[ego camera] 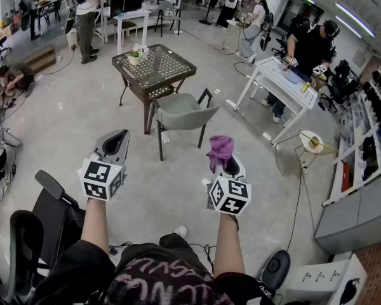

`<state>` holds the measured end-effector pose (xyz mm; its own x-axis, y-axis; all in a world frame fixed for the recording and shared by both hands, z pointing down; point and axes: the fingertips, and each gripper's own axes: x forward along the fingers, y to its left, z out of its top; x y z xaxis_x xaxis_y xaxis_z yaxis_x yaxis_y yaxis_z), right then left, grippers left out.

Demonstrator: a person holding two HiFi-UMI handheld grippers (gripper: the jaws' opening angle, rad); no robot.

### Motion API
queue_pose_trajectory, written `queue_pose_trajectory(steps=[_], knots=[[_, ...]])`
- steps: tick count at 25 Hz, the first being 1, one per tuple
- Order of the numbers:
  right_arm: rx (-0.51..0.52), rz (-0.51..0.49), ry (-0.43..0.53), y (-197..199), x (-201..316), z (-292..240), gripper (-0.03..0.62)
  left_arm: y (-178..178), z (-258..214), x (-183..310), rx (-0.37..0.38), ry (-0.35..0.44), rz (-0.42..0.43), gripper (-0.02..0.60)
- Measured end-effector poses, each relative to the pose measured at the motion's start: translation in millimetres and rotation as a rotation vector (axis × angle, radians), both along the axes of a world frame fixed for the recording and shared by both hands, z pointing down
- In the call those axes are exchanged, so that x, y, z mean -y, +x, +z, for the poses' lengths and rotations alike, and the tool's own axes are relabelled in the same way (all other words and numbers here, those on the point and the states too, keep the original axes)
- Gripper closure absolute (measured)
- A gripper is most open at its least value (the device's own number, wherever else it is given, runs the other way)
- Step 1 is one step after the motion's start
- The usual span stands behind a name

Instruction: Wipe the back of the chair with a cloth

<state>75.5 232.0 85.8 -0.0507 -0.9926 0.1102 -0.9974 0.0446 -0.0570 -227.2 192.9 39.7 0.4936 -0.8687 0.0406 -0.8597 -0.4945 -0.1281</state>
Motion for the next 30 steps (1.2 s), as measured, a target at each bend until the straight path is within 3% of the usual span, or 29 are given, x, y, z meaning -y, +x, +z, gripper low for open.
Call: queue_pose_trajectory(steps=[12,20,30], knots=[[0.007,-0.005,0.020,-6,3,-3,0.500,0,0,-2,0.035,0.007,0.020,0.572],[-0.011,-0.042,0.014,-10,2,2,0.500,6,15,-5,-0.001,-0.028,0.029,0.572],[-0.017,-0.082,-0.018,-4,57,24,0.500,13,32,35,-0.046,-0.077,-0.003,0.572]])
